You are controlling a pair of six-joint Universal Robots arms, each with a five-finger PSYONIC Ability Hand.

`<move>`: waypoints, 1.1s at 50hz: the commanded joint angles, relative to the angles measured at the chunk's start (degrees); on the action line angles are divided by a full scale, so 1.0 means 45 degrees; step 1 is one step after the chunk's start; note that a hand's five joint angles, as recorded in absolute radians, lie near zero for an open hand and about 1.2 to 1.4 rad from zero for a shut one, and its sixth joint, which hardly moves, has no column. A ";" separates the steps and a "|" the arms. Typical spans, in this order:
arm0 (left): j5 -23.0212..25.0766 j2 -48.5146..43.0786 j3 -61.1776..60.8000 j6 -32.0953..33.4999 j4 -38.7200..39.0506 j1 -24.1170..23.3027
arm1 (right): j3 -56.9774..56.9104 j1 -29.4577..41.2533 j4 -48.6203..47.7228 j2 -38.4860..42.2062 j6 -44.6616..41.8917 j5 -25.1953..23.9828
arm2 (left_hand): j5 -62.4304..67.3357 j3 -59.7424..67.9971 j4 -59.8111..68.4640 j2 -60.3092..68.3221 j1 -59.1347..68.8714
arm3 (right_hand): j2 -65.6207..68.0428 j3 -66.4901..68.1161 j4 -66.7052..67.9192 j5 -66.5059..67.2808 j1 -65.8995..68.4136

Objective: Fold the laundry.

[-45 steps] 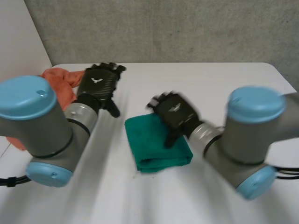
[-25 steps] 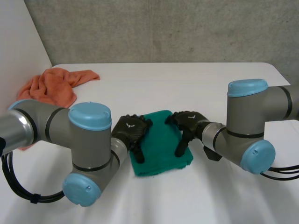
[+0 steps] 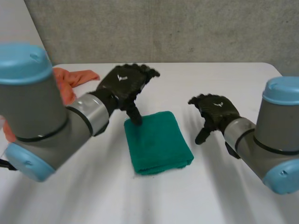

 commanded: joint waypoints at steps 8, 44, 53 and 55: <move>0.1155 0.0766 0.0000 -0.0589 -0.1192 0.0439 | 0.1544 -0.0395 -0.0064 0.1041 0.2552 -0.1910 | -0.0152 -0.0034 0.0079 0.0061 0.0239 | -0.0536 -0.0403 -0.0701 -0.0669 -0.0069; 0.1175 0.0629 -0.0156 -0.0648 -0.1075 0.0556 | -0.2458 0.0913 -0.0612 0.4244 0.4195 -0.2067 | -0.0264 -0.0146 -0.0033 -0.0051 0.0127 | 1.2593 1.2725 1.2427 1.2459 1.3060; 0.1175 0.0590 -0.0176 -0.0667 -0.1075 0.0557 | -0.4430 0.0874 -0.0417 0.4810 0.3980 -0.2067 | -0.0264 -0.0146 -0.0033 -0.0051 0.0127 | 1.5020 1.5152 1.4854 1.4886 1.5487; 0.1175 0.0590 -0.0176 -0.0667 -0.1075 0.0557 | -0.5442 0.0719 -0.0009 0.5238 0.3651 -0.2067 | -0.0264 -0.0146 -0.0033 -0.0051 0.0127 | 1.5020 1.5152 1.4854 1.4886 1.5487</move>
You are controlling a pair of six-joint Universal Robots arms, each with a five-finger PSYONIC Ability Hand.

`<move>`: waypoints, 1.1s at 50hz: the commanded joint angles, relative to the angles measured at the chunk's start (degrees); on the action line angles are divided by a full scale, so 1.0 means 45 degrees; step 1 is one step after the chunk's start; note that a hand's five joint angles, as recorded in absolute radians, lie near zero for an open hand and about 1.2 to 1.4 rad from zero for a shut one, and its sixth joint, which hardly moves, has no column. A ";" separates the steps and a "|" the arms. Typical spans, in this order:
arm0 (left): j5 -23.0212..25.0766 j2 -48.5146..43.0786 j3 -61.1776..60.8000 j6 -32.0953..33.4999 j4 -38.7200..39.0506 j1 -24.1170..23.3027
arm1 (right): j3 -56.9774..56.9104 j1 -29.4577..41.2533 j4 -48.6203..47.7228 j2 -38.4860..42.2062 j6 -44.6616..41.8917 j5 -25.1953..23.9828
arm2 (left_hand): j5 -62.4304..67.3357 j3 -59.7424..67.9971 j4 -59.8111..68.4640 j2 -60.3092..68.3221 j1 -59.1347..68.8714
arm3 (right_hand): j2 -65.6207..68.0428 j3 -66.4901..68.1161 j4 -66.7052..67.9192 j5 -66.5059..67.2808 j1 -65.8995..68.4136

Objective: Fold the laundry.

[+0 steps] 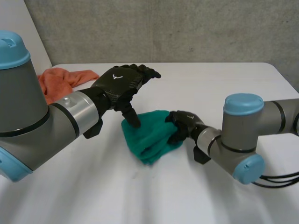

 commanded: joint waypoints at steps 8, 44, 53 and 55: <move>-0.0020 -0.0189 -0.0002 -0.0006 0.0002 0.0001 | -0.6113 -0.1810 0.2074 0.2904 -0.2992 0.0480 | -0.0263 -0.0146 -0.0034 -0.0051 0.0127 | 0.3522 0.3187 0.2677 0.4041 0.6686; -0.0059 -0.0834 -0.0041 -0.0338 0.0041 -0.0019 | -1.5258 -0.9468 0.3949 0.8139 -0.7736 0.0345 | -0.0226 -0.0109 0.0003 -0.0014 0.0164 | -1.1996 -1.2331 -1.2841 -1.1477 -0.8832; -0.0078 -0.0814 -0.0041 -0.0396 0.0041 -0.0019 | -1.5043 -0.9644 0.4086 0.8199 -0.9769 0.1809 | -0.0226 -0.0109 0.0003 -0.0014 0.0164 | -1.2034 -1.2369 -1.2878 -1.1515 -0.8869; -0.0078 -0.0814 -0.0080 -0.0396 0.0041 -0.0019 | -1.4655 -0.9624 0.4396 0.7985 -1.0508 0.2082 | -0.0226 -0.0109 0.0003 -0.0014 0.0164 | -1.2034 -1.2369 -1.2878 -1.1515 -0.8869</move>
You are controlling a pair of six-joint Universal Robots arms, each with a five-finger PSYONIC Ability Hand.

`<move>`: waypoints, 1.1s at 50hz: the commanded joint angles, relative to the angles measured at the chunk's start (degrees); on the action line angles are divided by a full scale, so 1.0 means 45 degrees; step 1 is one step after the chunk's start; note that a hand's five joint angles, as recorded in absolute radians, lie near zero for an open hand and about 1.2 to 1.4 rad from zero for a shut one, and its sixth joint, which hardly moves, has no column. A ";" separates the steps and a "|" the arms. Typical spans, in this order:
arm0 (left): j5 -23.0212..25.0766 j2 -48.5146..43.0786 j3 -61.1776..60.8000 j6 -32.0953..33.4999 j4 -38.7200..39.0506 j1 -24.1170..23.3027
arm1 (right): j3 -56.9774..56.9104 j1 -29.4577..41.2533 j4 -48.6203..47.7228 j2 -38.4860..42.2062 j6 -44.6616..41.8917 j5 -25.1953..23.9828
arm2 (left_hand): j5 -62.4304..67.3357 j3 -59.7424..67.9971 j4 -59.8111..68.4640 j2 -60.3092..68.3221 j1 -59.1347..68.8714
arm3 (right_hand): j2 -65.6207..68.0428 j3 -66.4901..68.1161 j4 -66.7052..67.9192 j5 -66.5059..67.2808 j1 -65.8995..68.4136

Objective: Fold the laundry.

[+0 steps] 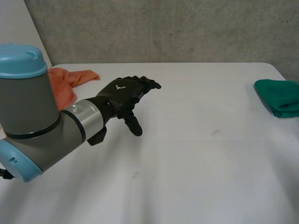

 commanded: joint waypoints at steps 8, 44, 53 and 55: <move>0.0006 0.0119 -0.0136 -0.0002 0.0000 -0.0012 | 0.2831 -0.0044 0.2202 -0.2139 -0.4513 0.1474 | -0.0227 -0.0108 0.0003 -0.0015 0.0164 | -0.0523 -0.0441 -0.0718 -0.0753 -0.0318; -0.1147 -0.3060 0.1210 0.4761 0.4004 0.7309 | 1.7476 0.9309 -0.5024 -1.2862 -0.1312 -0.1884 | -0.0489 -0.0369 -0.0258 -0.0277 -0.0098 | -0.0523 -0.0441 -0.0718 -0.0753 -0.0318; -0.0387 -0.6636 0.2969 0.7361 0.3984 0.8737 | 1.9571 0.9429 -0.5063 -1.3156 -0.1351 -0.1883 | -0.0489 -0.0369 -0.0258 -0.0277 -0.0098 | -0.0523 -0.0441 -0.0718 -0.0753 -0.0318; -0.0132 -0.6988 0.3203 0.7362 0.3985 0.8874 | 1.9727 0.9429 -0.5063 -1.3176 -0.1371 -0.1883 | -0.0489 -0.0369 -0.0258 -0.0277 -0.0098 | -0.0523 -0.0441 -0.0718 -0.0753 -0.0318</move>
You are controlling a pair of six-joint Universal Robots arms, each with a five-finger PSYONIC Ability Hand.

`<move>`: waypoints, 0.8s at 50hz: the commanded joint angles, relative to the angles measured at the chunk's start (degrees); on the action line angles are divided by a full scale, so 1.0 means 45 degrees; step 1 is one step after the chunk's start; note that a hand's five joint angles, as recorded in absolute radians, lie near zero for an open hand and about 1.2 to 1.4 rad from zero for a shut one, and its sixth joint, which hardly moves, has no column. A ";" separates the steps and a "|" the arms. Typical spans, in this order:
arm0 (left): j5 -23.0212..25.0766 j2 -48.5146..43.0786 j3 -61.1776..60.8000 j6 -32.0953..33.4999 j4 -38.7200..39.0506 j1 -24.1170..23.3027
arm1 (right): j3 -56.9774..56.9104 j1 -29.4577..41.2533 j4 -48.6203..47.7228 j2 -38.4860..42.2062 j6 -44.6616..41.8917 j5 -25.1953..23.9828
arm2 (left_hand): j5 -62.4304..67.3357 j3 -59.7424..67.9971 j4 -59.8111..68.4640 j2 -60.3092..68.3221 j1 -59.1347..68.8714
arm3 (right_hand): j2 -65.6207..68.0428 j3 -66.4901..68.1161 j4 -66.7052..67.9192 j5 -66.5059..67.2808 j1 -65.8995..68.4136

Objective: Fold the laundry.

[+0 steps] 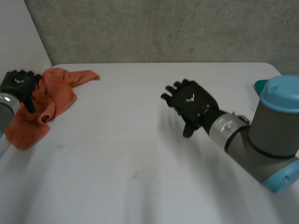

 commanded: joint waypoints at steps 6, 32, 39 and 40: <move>0.0918 -0.2963 0.2157 0.1054 -0.0261 0.0667 | 0.1447 -0.0161 0.0041 -0.0568 -0.0114 0.0135 | 0.4396 0.4515 0.4639 0.4613 0.4786 | -0.0523 -0.0418 -0.0718 -0.0737 -0.0318; 0.3357 0.6138 -0.5067 -0.7540 -0.1355 -0.7963 | 0.1584 -0.2446 0.0041 -0.1623 0.0062 0.1404 | 1.2323 1.2442 1.2566 1.2540 1.2713 | -0.0523 -0.0418 -0.0718 -0.0737 -0.0318; 0.2775 0.5144 -0.5050 -0.5944 -0.1746 -0.8767 | 0.1428 -0.2525 0.0080 -0.1545 0.0081 0.1659 | -0.0573 -0.0454 -0.0330 -0.0356 -0.0183 | -0.0523 -0.0418 -0.0718 -0.0737 -0.0318; 0.2619 0.5045 -0.4952 -0.5687 -0.1766 -0.8728 | 0.1428 -0.2505 0.0080 -0.1526 0.0081 0.1659 | -0.0573 -0.0454 -0.0330 -0.0356 -0.0183 | -0.0523 -0.0418 -0.0718 -0.0737 -0.0318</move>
